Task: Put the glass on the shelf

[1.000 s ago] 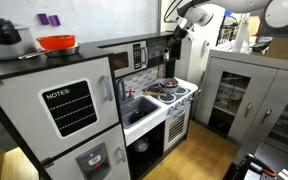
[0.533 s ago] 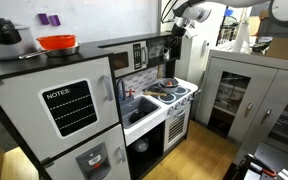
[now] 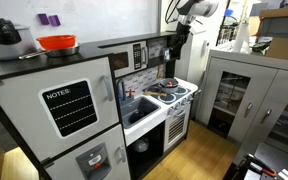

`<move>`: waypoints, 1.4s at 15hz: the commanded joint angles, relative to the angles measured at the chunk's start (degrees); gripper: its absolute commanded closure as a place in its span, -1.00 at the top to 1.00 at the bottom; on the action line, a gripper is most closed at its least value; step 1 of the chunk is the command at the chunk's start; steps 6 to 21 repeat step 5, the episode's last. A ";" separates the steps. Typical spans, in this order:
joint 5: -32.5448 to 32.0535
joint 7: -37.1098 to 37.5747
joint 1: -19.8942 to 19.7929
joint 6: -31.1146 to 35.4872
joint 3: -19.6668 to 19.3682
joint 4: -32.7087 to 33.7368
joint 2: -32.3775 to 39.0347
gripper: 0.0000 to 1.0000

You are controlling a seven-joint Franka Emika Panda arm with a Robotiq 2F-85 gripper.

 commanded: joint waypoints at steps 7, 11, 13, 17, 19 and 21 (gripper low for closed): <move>-6.69 9.03 1.17 -4.86 0.80 -14.64 -13.83 1.00; -6.69 9.03 1.17 -4.86 0.80 -14.64 -13.83 1.00; -6.69 9.03 1.17 -4.86 0.80 -14.64 -13.83 1.00; -6.69 9.03 1.17 -4.86 0.80 -14.64 -13.83 1.00; -6.69 9.03 1.17 -4.86 0.80 -14.64 -13.83 1.00; -6.69 9.03 1.17 -4.86 0.80 -14.64 -13.83 1.00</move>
